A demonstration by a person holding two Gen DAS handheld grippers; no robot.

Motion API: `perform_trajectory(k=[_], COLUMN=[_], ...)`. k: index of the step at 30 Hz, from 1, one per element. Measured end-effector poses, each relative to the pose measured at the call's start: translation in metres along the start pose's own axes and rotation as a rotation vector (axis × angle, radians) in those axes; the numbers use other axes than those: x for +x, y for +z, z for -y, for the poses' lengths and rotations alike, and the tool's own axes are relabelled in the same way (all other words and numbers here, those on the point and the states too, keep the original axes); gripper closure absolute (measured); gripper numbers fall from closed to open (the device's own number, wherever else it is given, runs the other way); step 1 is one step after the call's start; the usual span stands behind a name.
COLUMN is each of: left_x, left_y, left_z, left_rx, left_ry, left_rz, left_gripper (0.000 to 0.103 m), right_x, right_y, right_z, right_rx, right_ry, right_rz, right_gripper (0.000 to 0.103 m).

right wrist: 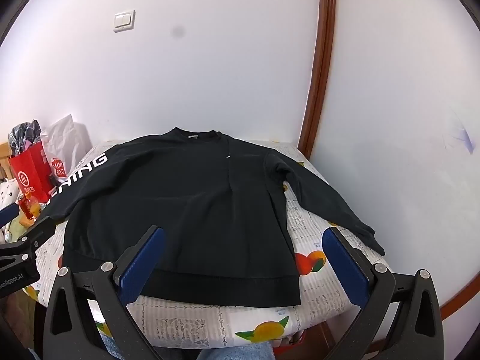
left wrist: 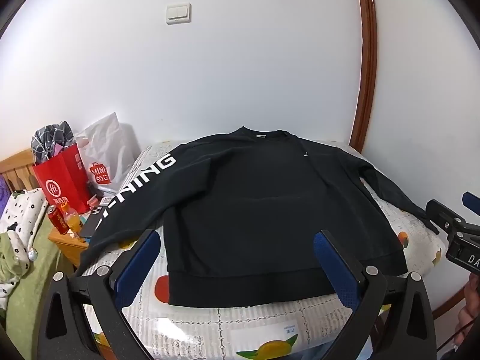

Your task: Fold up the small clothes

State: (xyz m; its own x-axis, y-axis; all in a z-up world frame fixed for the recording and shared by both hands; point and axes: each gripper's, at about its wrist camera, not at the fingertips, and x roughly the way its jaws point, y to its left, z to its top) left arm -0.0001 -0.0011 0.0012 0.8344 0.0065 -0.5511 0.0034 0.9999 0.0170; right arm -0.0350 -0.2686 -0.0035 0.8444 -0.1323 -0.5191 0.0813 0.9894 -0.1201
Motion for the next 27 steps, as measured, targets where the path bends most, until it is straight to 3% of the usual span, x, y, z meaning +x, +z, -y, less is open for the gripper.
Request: perform_trajectory(k=[4,27], left_x=[-0.01,-0.012], left_y=[-0.008,-0.004], left_z=[-0.004,-0.004], left_rx=[-0.04,-0.042], left_ry=[-0.008,0.015], left_rz=[0.053,0.028], left_gripper=[0.0,0.0], right_x=[0.0,-0.003], right_y=[-0.001,0.001], right_z=[-0.001,-0.003], right_rx=[-0.002,0.017], right_ry=[0.005,0.012], right_rz=[-0.01,-0.027], right_gripper=[0.0,0.0])
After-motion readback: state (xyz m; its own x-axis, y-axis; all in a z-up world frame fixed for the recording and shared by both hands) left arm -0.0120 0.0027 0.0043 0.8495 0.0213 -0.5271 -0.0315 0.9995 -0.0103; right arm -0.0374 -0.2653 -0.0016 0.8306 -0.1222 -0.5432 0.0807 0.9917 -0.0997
